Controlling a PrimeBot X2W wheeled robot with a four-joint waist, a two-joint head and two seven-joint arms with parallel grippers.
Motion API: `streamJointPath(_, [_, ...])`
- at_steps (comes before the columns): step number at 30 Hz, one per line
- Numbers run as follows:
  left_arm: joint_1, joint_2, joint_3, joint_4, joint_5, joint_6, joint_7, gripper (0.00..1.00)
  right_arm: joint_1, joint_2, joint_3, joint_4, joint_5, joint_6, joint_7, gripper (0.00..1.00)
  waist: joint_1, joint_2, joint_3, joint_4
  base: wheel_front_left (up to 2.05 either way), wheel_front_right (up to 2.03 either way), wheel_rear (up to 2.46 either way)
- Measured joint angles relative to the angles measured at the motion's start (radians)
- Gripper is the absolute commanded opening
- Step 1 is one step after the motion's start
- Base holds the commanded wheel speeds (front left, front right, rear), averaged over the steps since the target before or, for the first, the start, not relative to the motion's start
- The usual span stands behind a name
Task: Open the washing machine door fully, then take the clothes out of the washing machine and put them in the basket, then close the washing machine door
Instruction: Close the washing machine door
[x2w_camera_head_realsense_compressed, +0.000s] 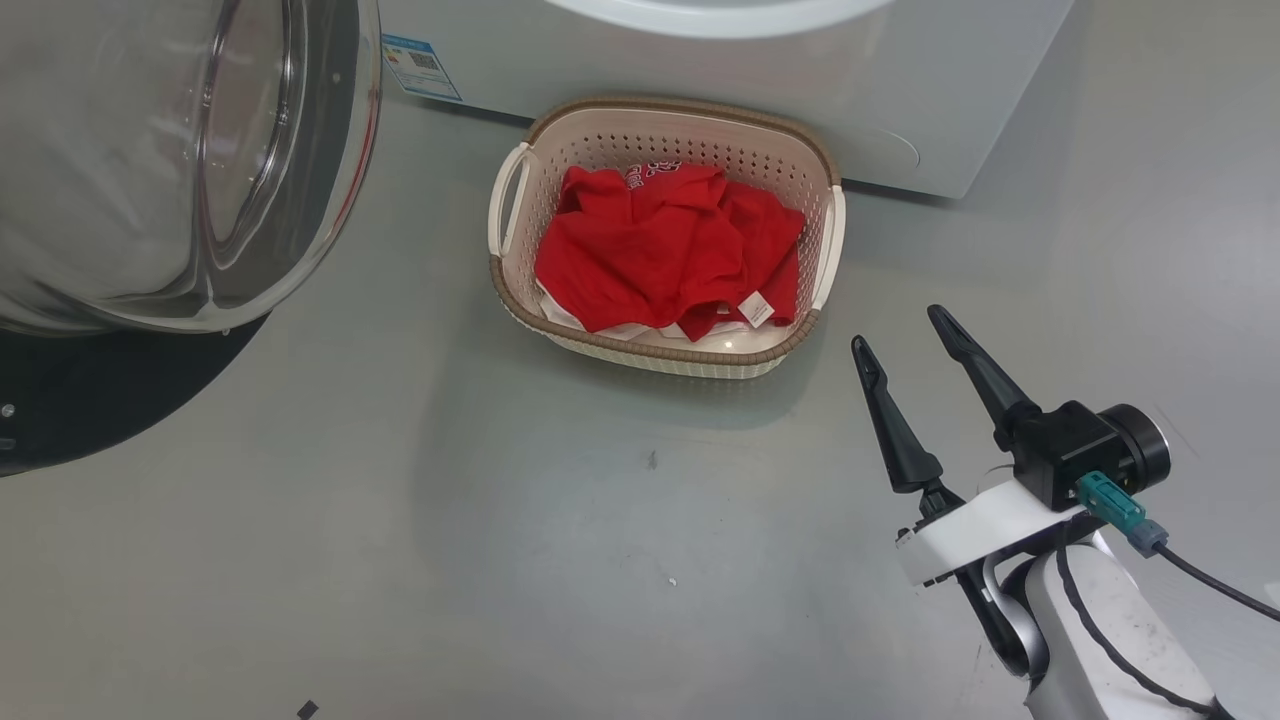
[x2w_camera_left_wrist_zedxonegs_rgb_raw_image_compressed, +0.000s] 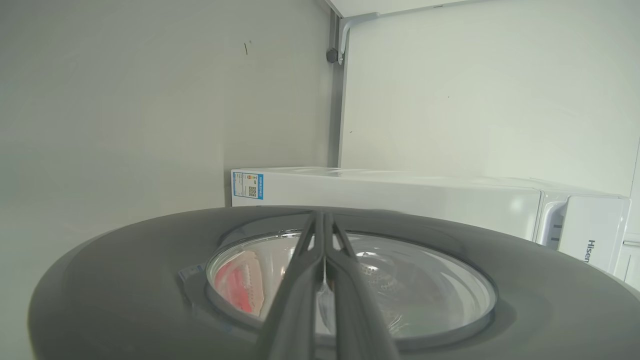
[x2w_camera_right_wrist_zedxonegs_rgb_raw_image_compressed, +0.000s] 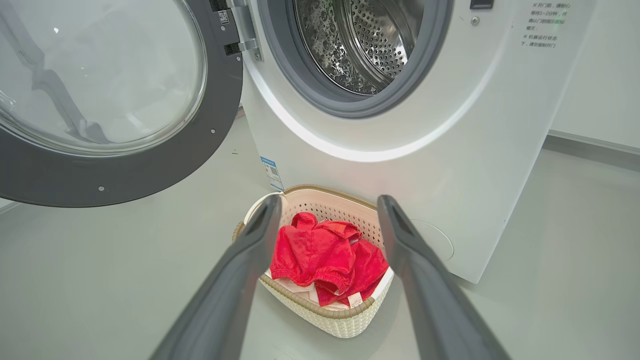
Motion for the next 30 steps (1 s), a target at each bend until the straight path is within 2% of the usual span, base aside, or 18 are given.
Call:
streamJointPath(10, [0.018,-0.007,-0.037,-0.012,0.0,-0.019,0.109,0.0,0.0,0.014,0.001,0.02,0.003,0.0,-0.009,1.0,0.0,0.0,-0.034,-0.001,0.0,0.0,0.0])
streamJointPath(22, [0.065,-0.073,-0.087,-0.057,-0.026,-0.07,0.235,0.0,0.001,0.023,0.009,0.04,0.012,0.0,-0.015,1.0,0.0,0.0,-0.08,-0.005,0.0,0.0,0.0])
streamJointPath(30, [0.102,-0.116,-0.105,-0.101,-0.028,-0.081,0.292,0.0,0.002,0.031,0.015,0.049,0.017,0.0,-0.017,1.0,0.0,0.0,-0.106,-0.008,0.0,0.0,0.0])
